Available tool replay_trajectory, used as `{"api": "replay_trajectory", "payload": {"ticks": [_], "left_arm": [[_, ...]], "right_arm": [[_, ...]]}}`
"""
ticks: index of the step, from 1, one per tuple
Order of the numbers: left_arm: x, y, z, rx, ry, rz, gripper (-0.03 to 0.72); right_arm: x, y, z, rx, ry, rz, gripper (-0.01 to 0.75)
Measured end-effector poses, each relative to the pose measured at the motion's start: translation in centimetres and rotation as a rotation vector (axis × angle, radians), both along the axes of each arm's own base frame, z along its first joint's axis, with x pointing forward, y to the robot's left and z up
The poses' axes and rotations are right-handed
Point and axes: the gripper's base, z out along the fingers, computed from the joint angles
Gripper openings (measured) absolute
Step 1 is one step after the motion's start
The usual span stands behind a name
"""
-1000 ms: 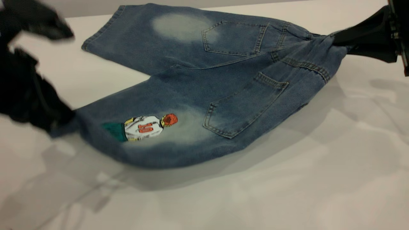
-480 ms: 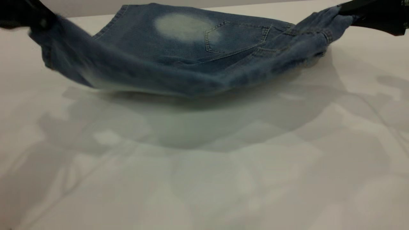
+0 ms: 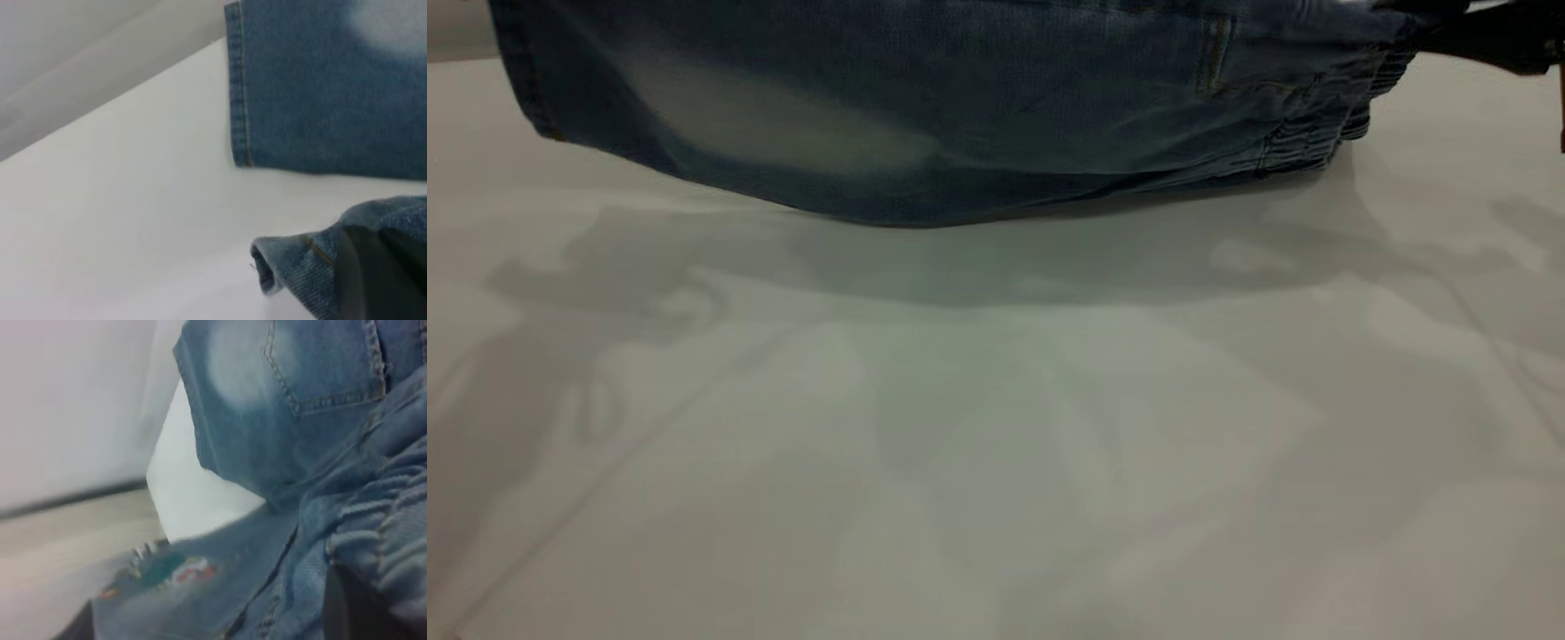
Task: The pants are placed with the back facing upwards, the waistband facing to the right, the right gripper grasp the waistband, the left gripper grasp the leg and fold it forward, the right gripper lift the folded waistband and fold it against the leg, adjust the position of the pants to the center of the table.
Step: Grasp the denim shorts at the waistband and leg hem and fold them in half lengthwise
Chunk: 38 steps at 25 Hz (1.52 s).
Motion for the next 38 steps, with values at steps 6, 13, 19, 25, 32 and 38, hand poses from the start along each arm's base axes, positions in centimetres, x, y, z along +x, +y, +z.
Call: {"api": "replay_trajectory", "payload": {"ticks": [6, 13, 19, 25, 32, 38], "left_arm": [[3.4, -0.3, -0.7, -0.001, -0.003, 0.003, 0.034], [7.1, -0.6, -1.4, -0.005, -0.01, -0.002, 0.034], [9.5, -0.8, -1.8, 0.011, -0.022, -0.021, 0.034], [11.5, -1.1, -2.5, 0.014, -0.012, -0.037, 0.034], [13.4, -1.3, -4.4, 0.012, 0.012, -0.043, 0.034], [14.2, -1.3, -5.9, 0.028, 0.022, -0.049, 0.035]], "right_arm": [[1.5, -0.7, 0.7, 0.052, 0.083, -0.104, 0.053], [1.9, -1.5, -0.3, 0.065, 0.217, -0.238, 0.053], [3.1, -1.9, -1.4, 0.086, 0.266, -0.273, 0.054], [5.0, -2.6, -1.4, 0.088, 0.252, -0.3, 0.054], [6.1, -3.2, -2.4, 0.089, 0.294, -0.356, 0.056], [7.1, -3.5, -3.3, 0.096, 0.296, -0.35, 0.057]]}}
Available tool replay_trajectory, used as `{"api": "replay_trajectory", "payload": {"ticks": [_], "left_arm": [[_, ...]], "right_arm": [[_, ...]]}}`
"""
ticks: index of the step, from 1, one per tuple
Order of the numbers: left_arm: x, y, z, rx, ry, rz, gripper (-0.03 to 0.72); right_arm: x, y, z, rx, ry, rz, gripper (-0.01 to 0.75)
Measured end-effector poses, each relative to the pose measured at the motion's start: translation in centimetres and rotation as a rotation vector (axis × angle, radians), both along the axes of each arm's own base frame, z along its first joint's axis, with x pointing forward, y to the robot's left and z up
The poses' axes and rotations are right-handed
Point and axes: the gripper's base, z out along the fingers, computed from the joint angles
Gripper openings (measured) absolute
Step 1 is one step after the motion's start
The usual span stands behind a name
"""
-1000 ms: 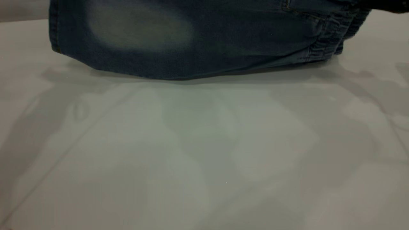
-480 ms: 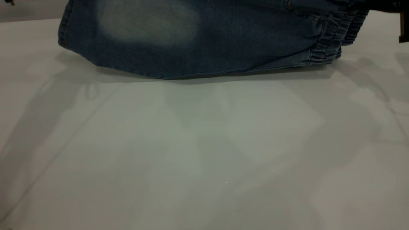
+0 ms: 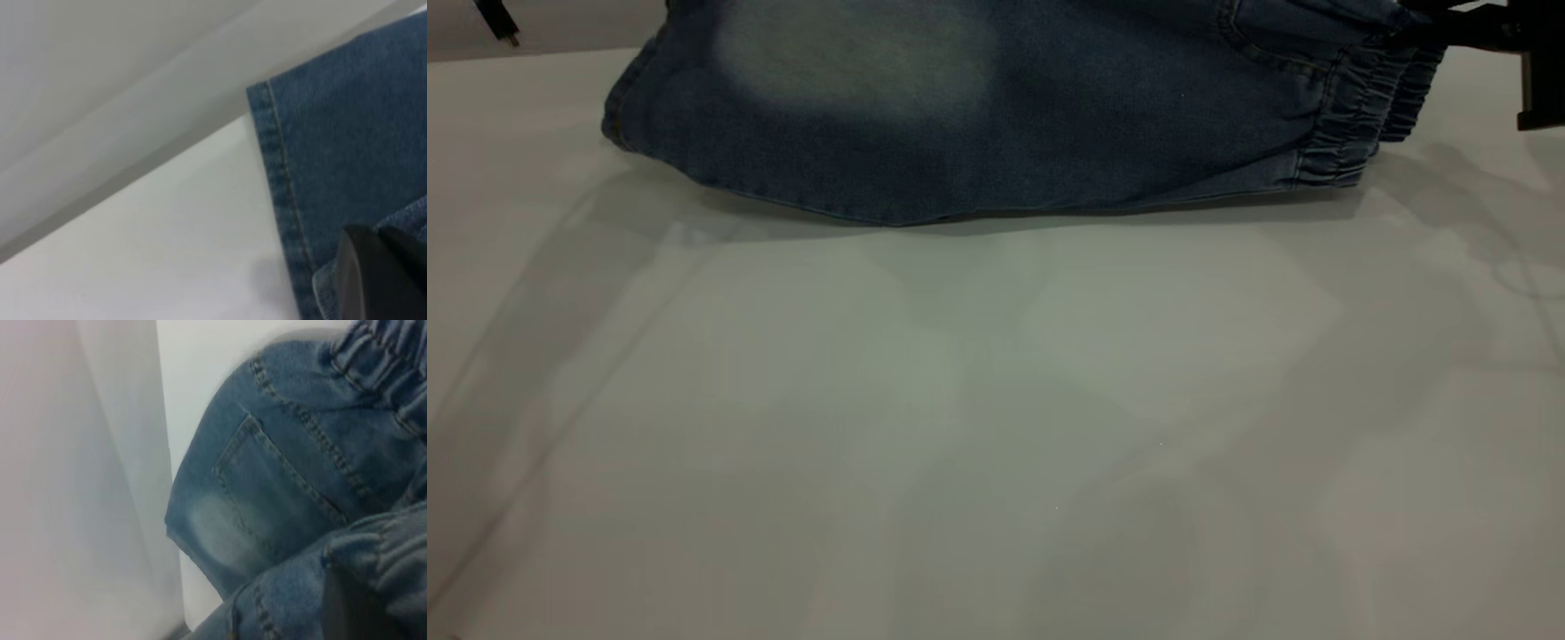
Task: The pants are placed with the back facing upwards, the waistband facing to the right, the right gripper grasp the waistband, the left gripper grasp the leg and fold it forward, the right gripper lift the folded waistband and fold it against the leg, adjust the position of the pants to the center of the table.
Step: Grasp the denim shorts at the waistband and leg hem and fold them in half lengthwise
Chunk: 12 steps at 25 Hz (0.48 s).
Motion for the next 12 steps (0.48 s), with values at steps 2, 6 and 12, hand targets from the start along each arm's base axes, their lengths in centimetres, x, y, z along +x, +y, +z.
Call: {"api": "replay_trajectory", "payload": {"ticks": [2, 6, 12], "left_arm": [[0.2, 0.1, -0.4, 0.019, -0.012, -0.005, 0.036], [0.4, 0.1, -1.4, 0.031, -0.009, -0.004, 0.041], [1.1, 0.5, -1.7, 0.051, -0.089, 0.033, 0.055]], "right_arm": [[0.5, -0.1, -0.2, 0.005, -0.005, 0.0, 0.059], [1.2, -0.3, -0.5, 0.006, -0.011, 0.001, 0.062], [1.9, -0.4, 0.0, -0.006, -0.046, 0.011, 0.068]]}}
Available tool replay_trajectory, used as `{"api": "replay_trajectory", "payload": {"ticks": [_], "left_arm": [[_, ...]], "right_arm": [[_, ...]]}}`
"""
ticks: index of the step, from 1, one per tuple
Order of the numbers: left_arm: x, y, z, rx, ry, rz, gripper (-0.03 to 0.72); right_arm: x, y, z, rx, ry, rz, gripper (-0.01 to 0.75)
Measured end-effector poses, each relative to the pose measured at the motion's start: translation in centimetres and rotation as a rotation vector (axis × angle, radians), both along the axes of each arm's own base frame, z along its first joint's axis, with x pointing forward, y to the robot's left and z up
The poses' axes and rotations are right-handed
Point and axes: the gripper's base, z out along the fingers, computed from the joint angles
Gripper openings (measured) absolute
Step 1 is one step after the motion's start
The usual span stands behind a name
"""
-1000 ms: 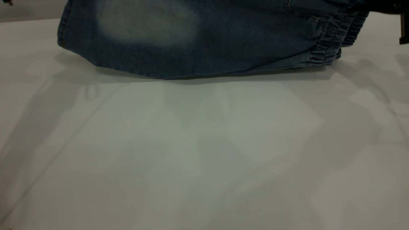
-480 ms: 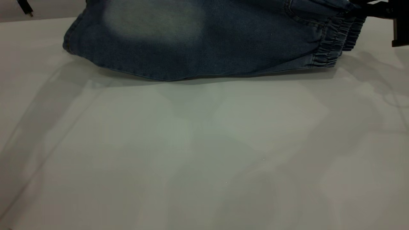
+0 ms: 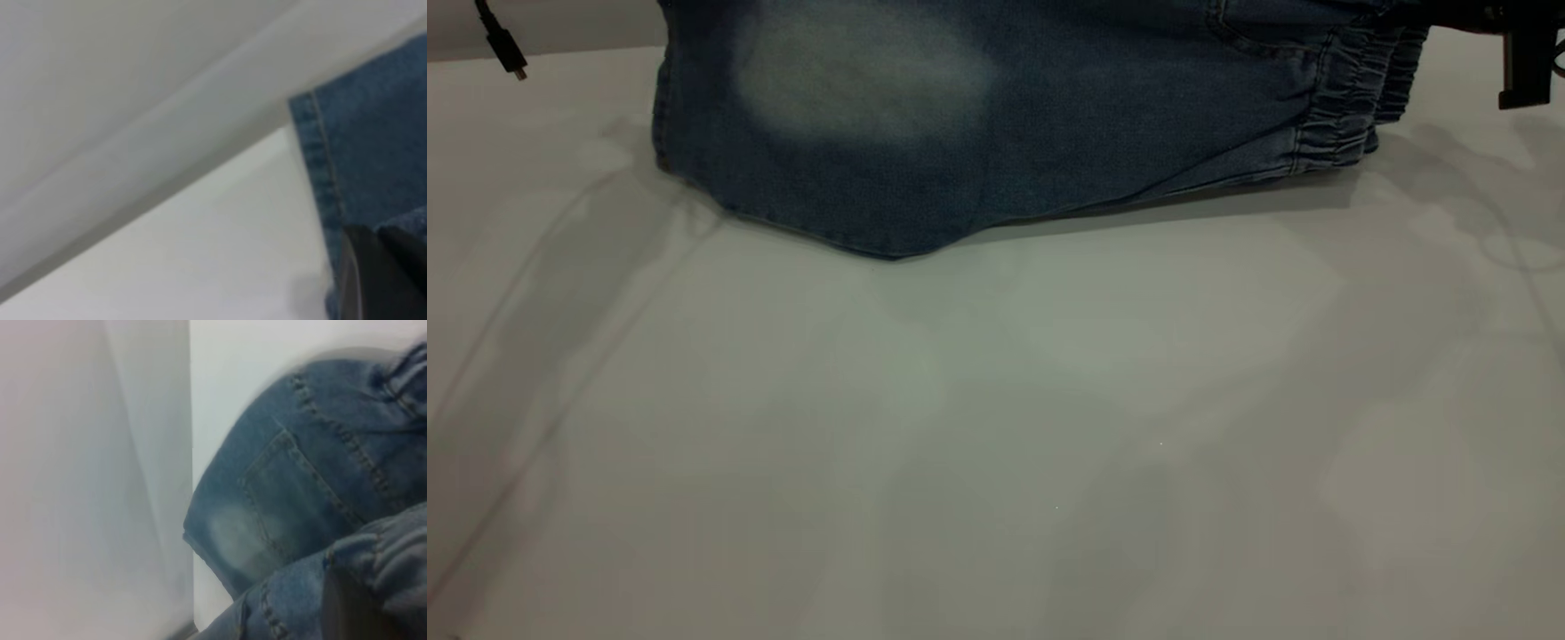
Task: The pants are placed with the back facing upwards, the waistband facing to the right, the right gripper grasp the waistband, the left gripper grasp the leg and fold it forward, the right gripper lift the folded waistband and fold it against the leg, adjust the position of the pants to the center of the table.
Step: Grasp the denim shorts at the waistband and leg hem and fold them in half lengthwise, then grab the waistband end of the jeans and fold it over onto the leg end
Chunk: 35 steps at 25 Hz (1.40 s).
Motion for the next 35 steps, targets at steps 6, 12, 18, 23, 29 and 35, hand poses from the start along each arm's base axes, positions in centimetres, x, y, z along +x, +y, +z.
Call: {"api": "replay_trajectory", "payload": {"ticks": [6, 12, 18, 23, 29, 35], "left_arm": [[0.2, 0.2, 0.1, 0.034, -0.033, -0.006, 0.069], [0.3, 0.4, 0.3, 0.054, -0.061, -0.005, 0.087], [0.2, 0.2, 0.2, 0.048, -0.04, -0.013, 0.165], [-0.1, 0.0, -0.2, 0.033, 0.017, -0.032, 0.277], [-0.9, -0.6, -1.0, 0.009, 0.136, -0.081, 0.305], [-1.6, -2.8, -1.4, -0.003, 0.21, -0.152, 0.307]], "right_arm": [[0.3, 0.5, -0.1, -0.041, 0.001, 0.003, 0.085], [1.0, 1.5, 0.1, -0.106, -0.015, 0.022, 0.132], [2.5, 1.3, 1.7, -0.177, -0.126, 0.072, 0.262], [3.0, 1.3, 1.9, -0.219, -0.184, 0.121, 0.388], [2.7, 2.3, 2.6, -0.153, -0.256, 0.215, 0.426], [1.6, 3.4, 2.7, -0.101, -0.284, 0.39, 0.428]]}}
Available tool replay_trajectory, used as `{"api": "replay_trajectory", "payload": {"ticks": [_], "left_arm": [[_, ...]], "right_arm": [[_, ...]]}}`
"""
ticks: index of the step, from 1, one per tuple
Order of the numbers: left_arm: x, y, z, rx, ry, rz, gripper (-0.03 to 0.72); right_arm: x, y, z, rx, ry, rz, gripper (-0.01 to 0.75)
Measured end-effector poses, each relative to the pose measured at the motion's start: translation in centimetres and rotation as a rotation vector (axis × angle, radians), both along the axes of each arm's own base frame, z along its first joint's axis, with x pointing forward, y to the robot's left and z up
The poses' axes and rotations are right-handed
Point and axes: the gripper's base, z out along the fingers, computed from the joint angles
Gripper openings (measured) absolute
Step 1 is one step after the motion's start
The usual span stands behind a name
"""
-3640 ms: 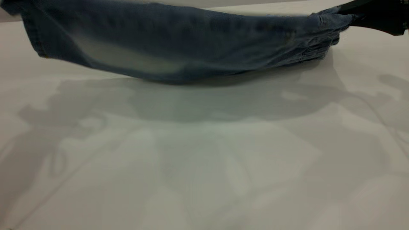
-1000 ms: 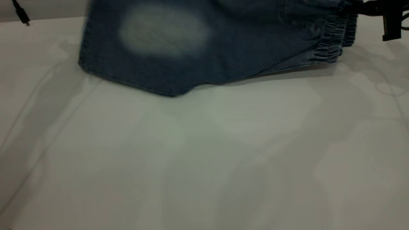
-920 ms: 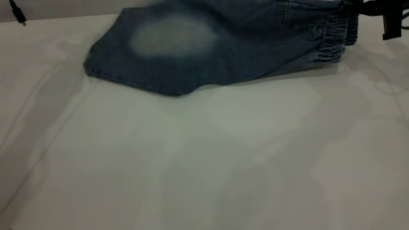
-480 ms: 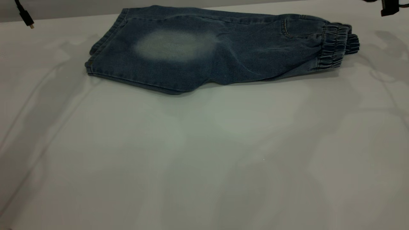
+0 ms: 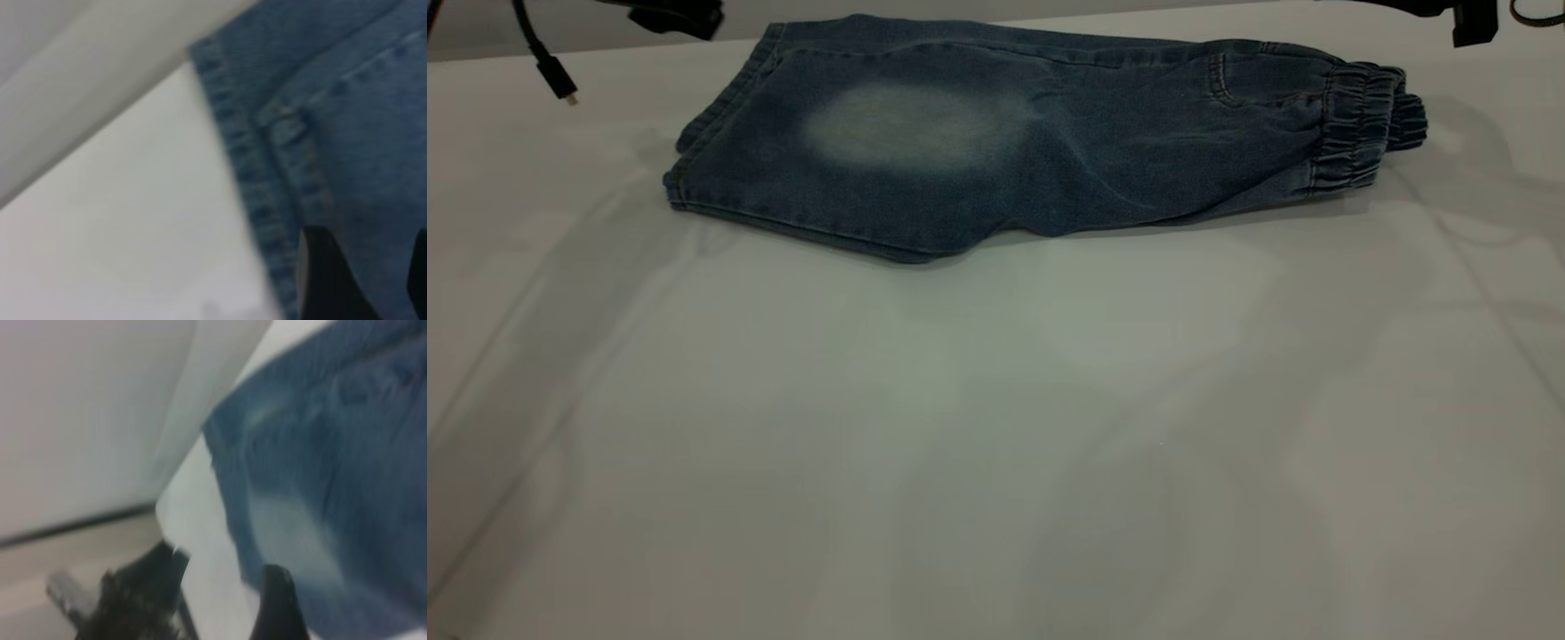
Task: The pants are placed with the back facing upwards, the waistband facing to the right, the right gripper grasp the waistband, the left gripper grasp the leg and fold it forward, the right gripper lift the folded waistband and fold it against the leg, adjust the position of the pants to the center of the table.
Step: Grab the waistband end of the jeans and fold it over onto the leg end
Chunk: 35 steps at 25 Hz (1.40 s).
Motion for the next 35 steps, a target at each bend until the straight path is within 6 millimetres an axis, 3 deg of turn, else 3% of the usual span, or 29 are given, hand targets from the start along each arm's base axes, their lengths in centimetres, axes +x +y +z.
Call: {"api": "replay_trajectory", "payload": {"ticks": [6, 15, 28, 35], "left_arm": [[-0.7, -3.0, 0.3, -0.01, 0.02, -0.07, 0.307], [-1.0, -3.5, 2.2, -0.039, -0.007, -0.07, 0.307], [-1.4, -5.0, 2.1, -0.063, 0.002, -0.087, 0.307], [-1.5, -5.5, 2.1, -0.062, 0.001, -0.096, 0.307]], "right_arm": [[-1.6, 0.6, -1.1, 0.007, 0.104, 0.083, 0.43], [-5.3, 1.0, -4.5, -0.094, 0.21, 0.157, 0.43], [-4.9, 0.1, -5.6, -0.27, 0.142, 0.139, 0.44], [-4.7, -0.3, -5.8, -0.334, 0.121, 0.131, 0.552]]}}
